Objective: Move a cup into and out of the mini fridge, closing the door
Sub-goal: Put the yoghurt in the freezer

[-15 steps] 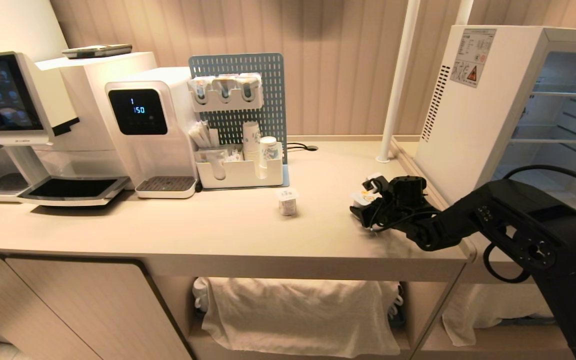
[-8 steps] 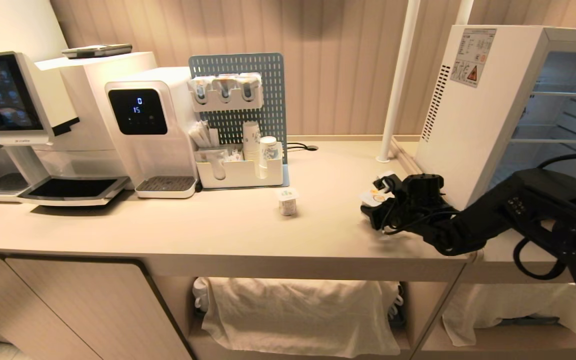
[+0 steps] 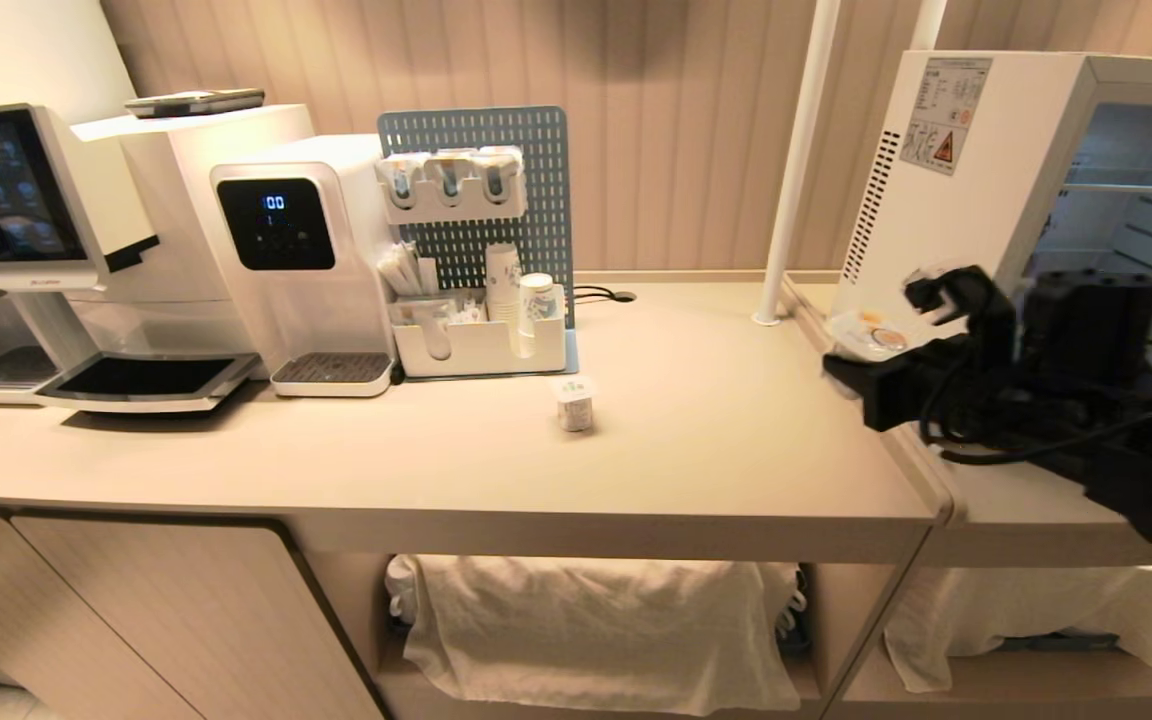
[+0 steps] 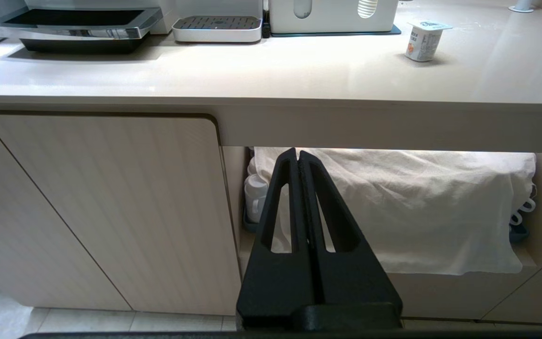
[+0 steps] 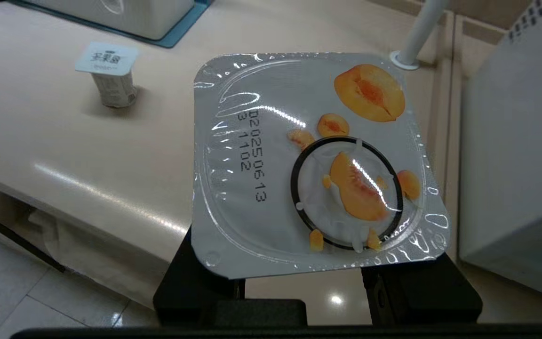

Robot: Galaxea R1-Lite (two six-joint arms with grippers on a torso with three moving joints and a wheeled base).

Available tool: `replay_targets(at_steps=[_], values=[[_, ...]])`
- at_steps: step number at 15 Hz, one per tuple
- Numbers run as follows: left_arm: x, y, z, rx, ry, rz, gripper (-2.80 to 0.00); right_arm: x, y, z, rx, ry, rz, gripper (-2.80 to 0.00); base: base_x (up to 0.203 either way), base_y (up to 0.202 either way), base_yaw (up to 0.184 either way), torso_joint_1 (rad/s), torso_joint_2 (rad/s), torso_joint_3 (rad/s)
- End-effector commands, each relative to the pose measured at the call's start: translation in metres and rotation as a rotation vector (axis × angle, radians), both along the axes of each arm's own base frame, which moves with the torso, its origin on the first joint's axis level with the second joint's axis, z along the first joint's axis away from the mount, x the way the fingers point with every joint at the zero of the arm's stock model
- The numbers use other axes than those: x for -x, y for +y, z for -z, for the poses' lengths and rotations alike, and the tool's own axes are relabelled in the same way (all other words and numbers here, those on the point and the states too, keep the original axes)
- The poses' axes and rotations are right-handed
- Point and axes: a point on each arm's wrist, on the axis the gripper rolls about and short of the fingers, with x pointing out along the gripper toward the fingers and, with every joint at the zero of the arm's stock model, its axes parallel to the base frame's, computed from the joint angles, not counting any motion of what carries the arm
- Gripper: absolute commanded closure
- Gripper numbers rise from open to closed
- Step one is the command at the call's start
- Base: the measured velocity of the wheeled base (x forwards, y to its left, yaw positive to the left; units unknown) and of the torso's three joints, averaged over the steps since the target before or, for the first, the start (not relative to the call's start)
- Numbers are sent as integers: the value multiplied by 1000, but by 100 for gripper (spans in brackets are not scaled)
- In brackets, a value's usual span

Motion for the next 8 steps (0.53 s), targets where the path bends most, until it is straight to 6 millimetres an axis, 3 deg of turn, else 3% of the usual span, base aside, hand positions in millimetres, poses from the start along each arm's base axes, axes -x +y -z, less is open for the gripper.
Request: replay_targets(at_steps=[1,4,8], values=[[0,0,0,0,0,0,0,89,-20,-55,-56,-168,32,0,0,0,0,0,0,0],[0,0,0,0,0,-1,0,163,-39,-61,-135,-138,146,0,0,0,0,0,0,0],[0,0,0,0,0,1,0,241,-62,-44,-189,-85,453,0,0,0,0,0,0,0]])
